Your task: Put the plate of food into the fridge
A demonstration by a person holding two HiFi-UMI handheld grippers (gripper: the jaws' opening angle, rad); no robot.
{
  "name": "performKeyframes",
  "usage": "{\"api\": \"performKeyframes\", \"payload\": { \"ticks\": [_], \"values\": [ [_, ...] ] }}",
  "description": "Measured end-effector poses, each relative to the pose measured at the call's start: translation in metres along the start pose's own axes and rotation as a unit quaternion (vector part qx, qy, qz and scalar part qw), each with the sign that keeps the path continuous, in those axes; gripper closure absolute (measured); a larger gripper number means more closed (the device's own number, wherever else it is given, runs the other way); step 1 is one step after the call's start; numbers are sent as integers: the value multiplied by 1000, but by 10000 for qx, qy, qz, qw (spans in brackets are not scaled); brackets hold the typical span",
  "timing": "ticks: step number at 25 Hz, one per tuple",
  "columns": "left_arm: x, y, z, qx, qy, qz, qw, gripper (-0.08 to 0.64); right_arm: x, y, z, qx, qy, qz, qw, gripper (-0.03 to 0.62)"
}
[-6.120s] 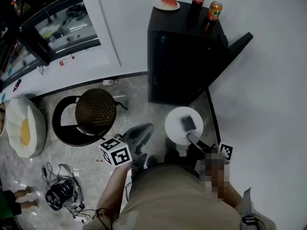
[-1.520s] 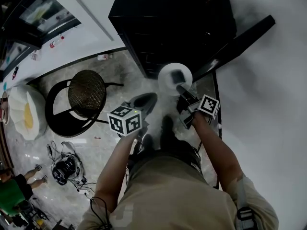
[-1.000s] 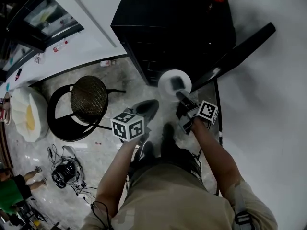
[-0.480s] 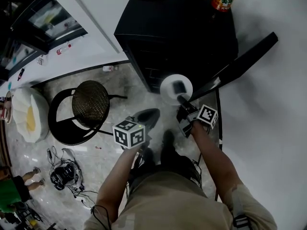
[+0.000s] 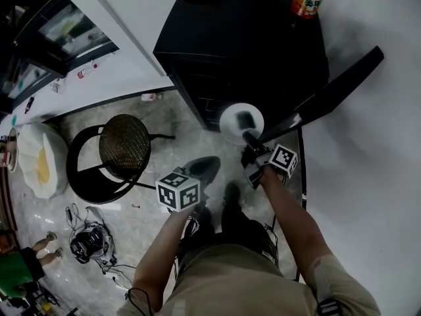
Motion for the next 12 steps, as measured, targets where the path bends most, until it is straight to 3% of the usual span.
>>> {"api": "performKeyframes", "payload": {
  "ticks": [12],
  "values": [
    [-6,-7,8,98,-63,16,9999,548,9,24,-10,-49,124,-214,9997,551]
  ]
}}
Point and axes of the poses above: the fingertips, and each gripper's own axes: y forward along the fingers, z to its left, x out of its top, the point moved 3 cm from there along -y, backward along the fingers, and after that the axes turned 1 degree about -y, right-handed, at the moved point
